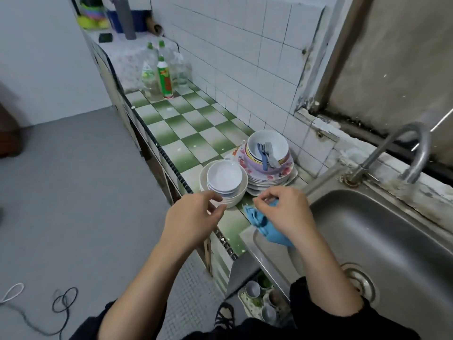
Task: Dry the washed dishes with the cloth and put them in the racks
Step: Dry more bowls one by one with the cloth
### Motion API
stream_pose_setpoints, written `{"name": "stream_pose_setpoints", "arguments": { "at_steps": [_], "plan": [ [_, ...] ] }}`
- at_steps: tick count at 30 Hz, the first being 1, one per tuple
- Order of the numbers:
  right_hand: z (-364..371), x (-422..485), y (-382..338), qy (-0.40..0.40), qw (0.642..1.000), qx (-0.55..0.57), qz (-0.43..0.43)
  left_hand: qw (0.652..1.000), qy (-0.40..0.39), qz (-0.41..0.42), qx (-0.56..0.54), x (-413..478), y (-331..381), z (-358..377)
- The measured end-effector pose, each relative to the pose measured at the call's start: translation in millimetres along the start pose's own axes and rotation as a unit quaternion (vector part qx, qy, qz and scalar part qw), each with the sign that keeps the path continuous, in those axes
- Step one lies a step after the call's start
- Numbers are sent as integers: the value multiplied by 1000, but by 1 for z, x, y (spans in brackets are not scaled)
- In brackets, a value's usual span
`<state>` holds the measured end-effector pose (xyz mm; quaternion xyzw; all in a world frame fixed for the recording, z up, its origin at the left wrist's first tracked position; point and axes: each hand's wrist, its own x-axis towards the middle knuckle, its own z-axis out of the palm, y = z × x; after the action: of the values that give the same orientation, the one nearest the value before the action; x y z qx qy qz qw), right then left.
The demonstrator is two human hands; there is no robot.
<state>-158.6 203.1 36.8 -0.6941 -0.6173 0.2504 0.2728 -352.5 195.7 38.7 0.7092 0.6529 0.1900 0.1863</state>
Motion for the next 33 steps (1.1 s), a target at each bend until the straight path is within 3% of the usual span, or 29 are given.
{"name": "stream_pose_setpoints", "arguments": {
  "at_steps": [7, 12, 22, 26, 33],
  "plan": [
    [37, 77, 3, -76, 997, 15, 13, 997, -70, 5, 43, 99, -29, 36],
    [59, 112, 5, -147, 988, -45, 26, 986, -134, 19, 98, 143, -42, 62],
    [95, 161, 13, -258, 951, -169, 25, 933, -271, 92, 217, 183, -65, 89],
    [105, 165, 16, -274, 936, -219, 26, 924, -296, 93, 224, 189, -67, 95],
    [118, 159, 17, -225, 951, -208, 38, 920, -291, 99, 244, 195, -63, 94]
  ]
}}
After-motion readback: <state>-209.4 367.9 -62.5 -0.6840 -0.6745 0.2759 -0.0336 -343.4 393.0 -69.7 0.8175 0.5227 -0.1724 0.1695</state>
